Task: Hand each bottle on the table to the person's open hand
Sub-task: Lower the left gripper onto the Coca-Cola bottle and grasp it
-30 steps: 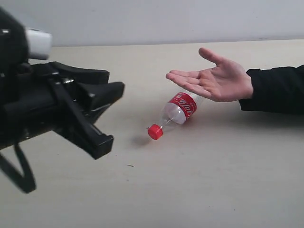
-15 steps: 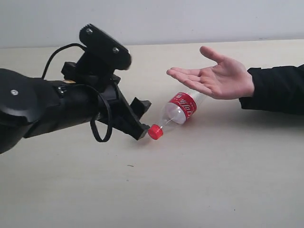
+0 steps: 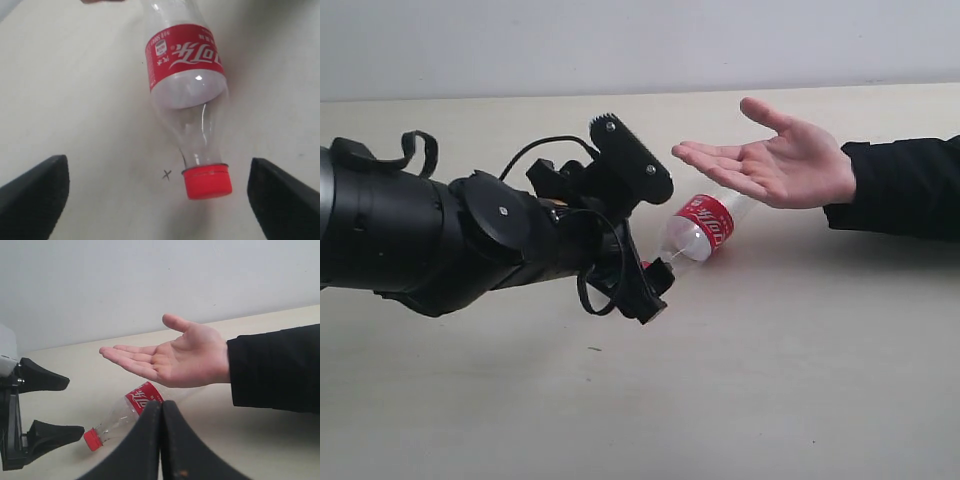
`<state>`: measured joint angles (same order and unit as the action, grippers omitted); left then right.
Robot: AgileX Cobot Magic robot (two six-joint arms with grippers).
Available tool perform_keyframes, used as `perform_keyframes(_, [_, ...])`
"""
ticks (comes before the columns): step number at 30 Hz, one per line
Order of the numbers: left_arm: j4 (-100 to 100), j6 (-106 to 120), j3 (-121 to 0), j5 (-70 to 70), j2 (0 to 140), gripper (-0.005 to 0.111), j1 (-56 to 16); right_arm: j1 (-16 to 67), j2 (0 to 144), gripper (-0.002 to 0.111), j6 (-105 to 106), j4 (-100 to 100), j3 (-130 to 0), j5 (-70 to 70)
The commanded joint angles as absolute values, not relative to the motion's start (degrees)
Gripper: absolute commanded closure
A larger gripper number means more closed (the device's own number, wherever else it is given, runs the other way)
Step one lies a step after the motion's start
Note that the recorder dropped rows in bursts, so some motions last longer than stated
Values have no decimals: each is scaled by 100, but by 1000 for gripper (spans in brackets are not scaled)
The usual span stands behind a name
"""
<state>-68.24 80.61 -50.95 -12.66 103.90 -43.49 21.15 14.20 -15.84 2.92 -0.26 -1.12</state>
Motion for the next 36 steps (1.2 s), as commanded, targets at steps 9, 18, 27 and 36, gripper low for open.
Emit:
perform_keyframes(9, [-6807,8081,-5185,-985,10551,15,-4339,2098,1400,108,-1571,278,0,-99])
perform_keyframes(18, [-6913,8058,-5567,-958,10816,15,-4339,2098,1400,108,-1571,278,0,-99])
perform_keyframes(27, [-7107,8058,-5993,-889,11327,15,-4339,2098,1400,108,-1571,278,0,-99])
perform_keyframes(36, [-7327,8058,-6363,-904,11705,15,-4339,2098,1400,108,-1571,278,0,-99])
